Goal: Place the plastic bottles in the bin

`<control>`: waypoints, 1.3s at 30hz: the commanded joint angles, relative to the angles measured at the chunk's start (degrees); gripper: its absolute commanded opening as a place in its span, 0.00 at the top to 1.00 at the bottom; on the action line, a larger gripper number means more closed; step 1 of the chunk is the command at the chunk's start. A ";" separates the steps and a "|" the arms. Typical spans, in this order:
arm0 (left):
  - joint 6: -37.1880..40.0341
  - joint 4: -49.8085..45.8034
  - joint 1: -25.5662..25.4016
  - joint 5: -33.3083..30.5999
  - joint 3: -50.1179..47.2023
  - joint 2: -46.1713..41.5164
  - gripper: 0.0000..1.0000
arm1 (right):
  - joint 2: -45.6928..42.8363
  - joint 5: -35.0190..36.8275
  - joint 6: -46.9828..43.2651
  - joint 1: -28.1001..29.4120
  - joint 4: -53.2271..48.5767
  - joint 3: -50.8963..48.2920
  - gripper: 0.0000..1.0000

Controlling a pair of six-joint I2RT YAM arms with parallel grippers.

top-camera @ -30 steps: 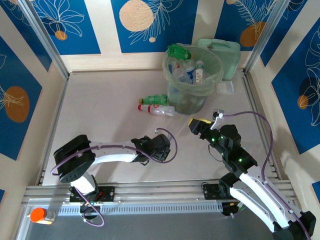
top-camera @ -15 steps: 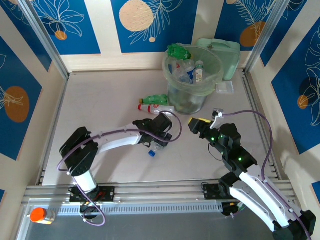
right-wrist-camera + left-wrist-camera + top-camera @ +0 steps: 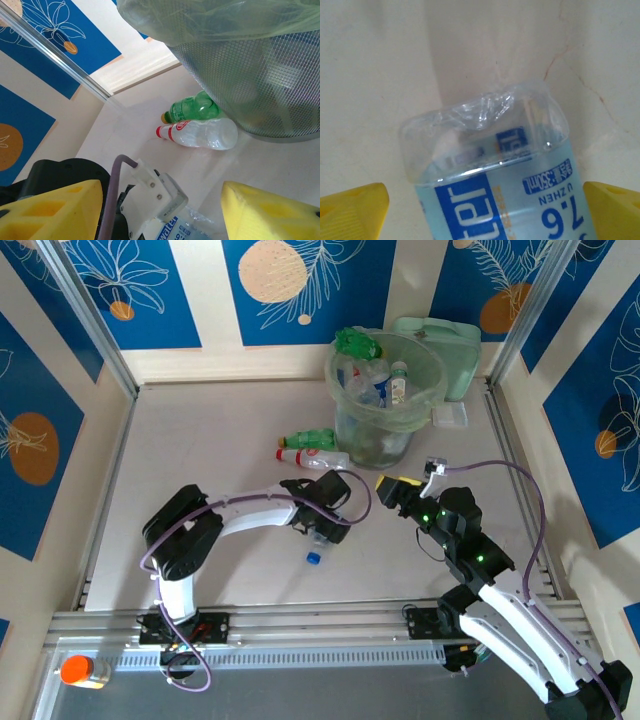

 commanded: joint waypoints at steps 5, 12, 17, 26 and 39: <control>-1.47 0.84 0.38 1.56 -2.46 -0.71 0.12 | 0.15 -0.90 0.20 -0.31 0.00 2.13 0.35; -2.27 -0.63 0.13 0.91 -3.70 -2.68 0.26 | 0.36 -1.00 0.29 -0.32 0.02 2.22 0.35; -1.61 -1.44 -0.53 -0.13 -3.26 -2.68 0.44 | 0.54 -1.00 0.29 -0.28 0.10 2.10 0.35; -0.11 0.55 -0.85 0.51 -5.49 -5.34 0.44 | 0.83 -1.54 0.18 -0.27 0.39 2.12 0.35; -2.96 -1.68 -2.03 -2.12 -8.30 -8.19 0.28 | 1.19 -1.83 0.02 -0.19 0.29 2.31 0.35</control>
